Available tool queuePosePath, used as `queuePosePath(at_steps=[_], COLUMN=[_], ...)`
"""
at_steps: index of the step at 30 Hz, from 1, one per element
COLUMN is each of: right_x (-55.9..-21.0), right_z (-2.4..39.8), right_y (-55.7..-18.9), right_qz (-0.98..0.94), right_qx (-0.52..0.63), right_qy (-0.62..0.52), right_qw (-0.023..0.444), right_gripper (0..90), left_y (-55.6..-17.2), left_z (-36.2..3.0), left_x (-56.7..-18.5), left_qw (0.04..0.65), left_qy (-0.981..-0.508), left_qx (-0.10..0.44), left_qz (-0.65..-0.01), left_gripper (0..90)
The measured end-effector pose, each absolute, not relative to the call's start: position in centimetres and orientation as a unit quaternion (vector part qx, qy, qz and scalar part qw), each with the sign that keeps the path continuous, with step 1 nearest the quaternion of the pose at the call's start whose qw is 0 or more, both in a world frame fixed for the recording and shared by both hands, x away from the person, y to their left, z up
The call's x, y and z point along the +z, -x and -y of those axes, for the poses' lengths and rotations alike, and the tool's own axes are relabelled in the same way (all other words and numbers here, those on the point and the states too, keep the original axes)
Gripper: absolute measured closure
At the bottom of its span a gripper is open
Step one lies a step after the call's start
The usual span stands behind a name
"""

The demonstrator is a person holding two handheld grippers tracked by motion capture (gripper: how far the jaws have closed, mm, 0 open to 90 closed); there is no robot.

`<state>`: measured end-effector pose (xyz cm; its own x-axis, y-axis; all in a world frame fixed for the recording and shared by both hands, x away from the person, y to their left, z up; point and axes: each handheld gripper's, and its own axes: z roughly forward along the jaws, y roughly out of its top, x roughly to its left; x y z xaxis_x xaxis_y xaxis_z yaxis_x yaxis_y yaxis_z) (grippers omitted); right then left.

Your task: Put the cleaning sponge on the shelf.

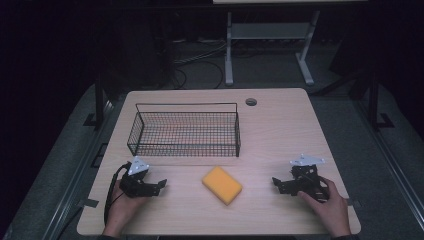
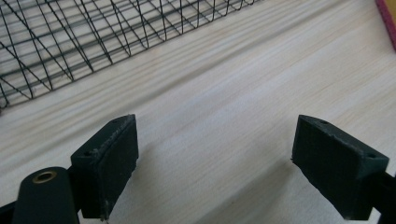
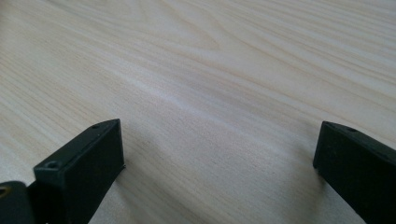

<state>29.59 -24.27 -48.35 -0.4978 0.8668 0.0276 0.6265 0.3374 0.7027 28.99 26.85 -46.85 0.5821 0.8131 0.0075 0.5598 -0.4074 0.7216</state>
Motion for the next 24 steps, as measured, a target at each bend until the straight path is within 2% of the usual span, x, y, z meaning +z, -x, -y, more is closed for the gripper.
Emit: queuePosePath(at_steps=[24], right_x=[-48.3], right_z=[24.1], right_y=[-29.6], right_qz=[-0.796], right_qx=[0.333], right_qy=[-0.472], right_qw=[0.18], right_gripper=[0.4], left_y=[-29.5], left_z=[-23.9], left_x=[-45.2], left_qw=[0.346], left_qy=[-0.837], left_qx=[0.168], left_qz=[-0.389], left_gripper=[14.4])
